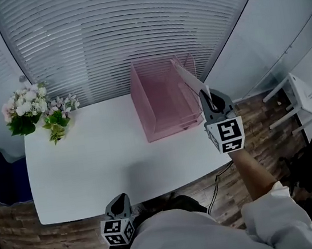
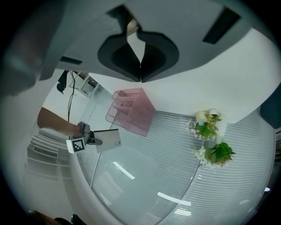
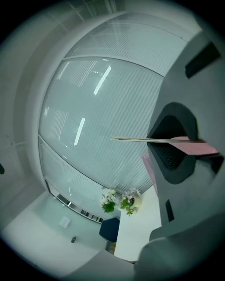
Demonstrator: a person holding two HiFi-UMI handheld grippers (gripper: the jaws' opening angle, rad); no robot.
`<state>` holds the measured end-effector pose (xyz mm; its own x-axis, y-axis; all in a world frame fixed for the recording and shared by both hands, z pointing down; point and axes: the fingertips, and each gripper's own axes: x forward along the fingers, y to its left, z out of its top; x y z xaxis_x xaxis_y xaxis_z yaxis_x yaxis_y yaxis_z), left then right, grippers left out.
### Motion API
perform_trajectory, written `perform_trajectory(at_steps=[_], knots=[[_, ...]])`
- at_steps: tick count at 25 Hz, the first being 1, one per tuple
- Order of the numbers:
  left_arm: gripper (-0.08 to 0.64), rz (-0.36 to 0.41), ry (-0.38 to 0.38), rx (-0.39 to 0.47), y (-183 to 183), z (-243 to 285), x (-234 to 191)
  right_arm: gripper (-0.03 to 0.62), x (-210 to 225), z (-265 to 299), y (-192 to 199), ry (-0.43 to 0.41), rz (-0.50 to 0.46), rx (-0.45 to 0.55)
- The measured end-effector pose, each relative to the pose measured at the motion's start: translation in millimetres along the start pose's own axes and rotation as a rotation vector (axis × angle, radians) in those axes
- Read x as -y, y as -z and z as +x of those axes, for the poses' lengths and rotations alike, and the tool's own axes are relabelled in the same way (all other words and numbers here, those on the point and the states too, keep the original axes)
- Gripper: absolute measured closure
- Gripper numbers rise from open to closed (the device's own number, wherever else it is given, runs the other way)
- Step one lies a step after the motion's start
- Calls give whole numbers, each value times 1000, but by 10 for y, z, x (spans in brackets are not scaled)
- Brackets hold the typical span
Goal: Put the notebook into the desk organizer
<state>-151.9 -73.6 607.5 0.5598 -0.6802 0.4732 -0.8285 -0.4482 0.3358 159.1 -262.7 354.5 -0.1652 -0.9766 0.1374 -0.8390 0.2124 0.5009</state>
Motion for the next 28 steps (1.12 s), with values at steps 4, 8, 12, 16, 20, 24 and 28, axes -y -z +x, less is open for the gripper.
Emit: perform_trajectory(at_steps=[4,8,12,16,20,24,28], knots=[[550,-19,-42,19,-65,34,-32,574,-11,489,76,-74,-117,-52],[551,-55,-96,59,-137,63,0,574,-67,929,194,-149,-246,-107],[551,-80,-146,86,-196,60,-13,574,-184,1266,320,-215,-445,-140],[551,-101,-182,100,-200,83,18,574,-338,1475,441,-258,-674,-135],[551,-112,-199,107,-189,119,54,574,-510,1550,636,-300,-875,-137],[550,-126,-209,104,-161,160,54,574,-705,1517,865,-363,-1000,-144],[551,-128,-200,103,-170,228,81,574,-848,1461,1010,-415,-1052,-149]])
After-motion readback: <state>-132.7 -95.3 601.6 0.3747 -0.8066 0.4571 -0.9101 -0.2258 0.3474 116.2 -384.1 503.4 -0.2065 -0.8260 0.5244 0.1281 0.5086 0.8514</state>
